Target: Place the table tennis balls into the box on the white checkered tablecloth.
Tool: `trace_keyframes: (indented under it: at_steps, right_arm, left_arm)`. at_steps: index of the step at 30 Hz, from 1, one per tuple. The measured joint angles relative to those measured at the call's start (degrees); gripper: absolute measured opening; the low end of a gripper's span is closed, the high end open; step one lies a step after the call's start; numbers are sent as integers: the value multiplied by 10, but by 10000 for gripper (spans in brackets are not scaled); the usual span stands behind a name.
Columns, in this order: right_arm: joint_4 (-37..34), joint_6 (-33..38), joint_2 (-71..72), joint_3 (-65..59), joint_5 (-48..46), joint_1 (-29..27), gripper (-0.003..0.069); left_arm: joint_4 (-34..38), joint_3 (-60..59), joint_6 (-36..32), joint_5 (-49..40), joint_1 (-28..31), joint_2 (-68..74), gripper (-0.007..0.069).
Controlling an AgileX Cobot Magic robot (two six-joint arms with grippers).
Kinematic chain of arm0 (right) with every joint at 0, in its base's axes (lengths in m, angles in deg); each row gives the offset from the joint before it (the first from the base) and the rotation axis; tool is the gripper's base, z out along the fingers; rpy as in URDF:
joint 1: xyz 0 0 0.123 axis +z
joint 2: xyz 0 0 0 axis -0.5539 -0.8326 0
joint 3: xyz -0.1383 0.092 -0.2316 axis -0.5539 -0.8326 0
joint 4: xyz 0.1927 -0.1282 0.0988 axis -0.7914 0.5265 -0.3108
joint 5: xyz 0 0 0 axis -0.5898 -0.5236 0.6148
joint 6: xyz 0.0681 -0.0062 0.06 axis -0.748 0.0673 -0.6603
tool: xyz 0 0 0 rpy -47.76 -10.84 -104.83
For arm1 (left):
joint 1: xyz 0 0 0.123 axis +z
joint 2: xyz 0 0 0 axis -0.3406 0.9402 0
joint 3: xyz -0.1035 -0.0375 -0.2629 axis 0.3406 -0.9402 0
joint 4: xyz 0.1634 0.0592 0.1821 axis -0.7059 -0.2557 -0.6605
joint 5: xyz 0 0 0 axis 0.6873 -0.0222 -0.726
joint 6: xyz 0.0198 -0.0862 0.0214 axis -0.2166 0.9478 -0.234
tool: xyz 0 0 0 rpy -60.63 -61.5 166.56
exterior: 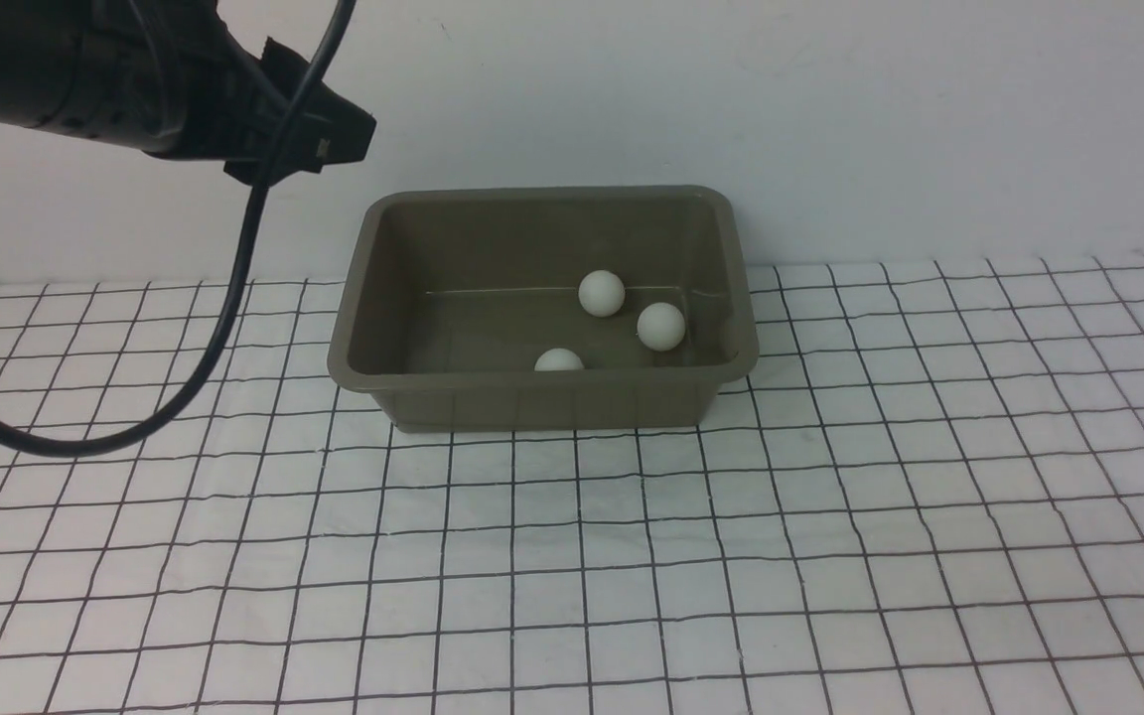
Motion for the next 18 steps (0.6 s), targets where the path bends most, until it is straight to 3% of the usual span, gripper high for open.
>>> trace_keyframes:
  at_steps: [5,18]
  right_arm:
    - [4,0,54,-54,-5,-35,327]
    - [5,0,101,-98,14,-36,327]
  left_arm:
    - [0,0,-11,0,0,0,309]
    - [75,0,-34,1,0,-1,293]
